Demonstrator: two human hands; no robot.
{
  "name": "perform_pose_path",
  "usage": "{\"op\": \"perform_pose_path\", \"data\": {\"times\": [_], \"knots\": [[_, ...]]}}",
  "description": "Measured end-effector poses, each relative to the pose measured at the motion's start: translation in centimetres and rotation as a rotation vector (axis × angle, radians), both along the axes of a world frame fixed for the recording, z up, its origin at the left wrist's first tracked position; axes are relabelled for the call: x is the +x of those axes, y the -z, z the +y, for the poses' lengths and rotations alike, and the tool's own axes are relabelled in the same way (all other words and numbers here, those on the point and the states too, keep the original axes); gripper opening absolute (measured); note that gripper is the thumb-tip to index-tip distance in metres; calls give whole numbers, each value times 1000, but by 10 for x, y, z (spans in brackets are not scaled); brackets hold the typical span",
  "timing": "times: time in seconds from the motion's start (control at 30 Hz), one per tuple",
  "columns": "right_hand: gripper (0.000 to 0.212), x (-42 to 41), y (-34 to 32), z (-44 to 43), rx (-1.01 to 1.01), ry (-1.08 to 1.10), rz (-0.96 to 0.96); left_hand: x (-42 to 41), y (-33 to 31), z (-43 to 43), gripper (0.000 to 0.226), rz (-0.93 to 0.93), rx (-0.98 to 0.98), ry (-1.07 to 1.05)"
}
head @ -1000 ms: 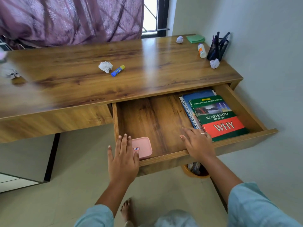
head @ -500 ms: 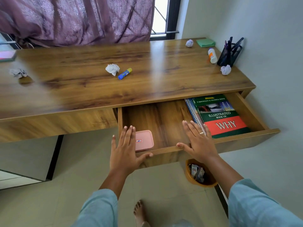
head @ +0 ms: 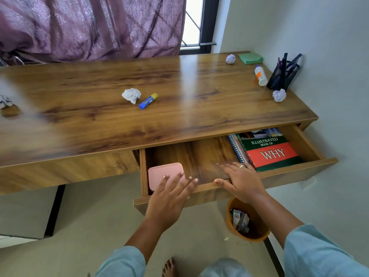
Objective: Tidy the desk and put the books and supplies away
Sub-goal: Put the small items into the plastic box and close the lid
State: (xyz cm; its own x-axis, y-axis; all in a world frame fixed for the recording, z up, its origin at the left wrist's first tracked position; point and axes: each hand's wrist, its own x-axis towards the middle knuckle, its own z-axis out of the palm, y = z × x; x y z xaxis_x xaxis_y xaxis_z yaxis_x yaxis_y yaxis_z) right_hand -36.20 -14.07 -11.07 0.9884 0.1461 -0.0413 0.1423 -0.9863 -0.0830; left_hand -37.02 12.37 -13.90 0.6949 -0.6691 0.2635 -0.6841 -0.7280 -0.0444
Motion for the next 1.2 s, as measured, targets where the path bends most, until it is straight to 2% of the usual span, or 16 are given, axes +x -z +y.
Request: {"op": "perform_pose_path", "data": {"times": [0.27,0.4,0.5,0.7,1.2], "knots": [[73,-1,-4,-23,99,-177,5,0,-15,-90,47,292,-27,-87],[75,-1,-2,-63,104,-168,6,-8,-18,-126,49,290,-29,-164],[86,0,-7,-102,25,-155,44,-15,-21,-154,51,304,-48,-286],[103,8,-10,-154,-119,-156,65,-15,-28,-187,36,356,-29,-492],[110,21,2,-162,-116,-220,-30,-11,-34,-188,58,402,2,-509]]}}
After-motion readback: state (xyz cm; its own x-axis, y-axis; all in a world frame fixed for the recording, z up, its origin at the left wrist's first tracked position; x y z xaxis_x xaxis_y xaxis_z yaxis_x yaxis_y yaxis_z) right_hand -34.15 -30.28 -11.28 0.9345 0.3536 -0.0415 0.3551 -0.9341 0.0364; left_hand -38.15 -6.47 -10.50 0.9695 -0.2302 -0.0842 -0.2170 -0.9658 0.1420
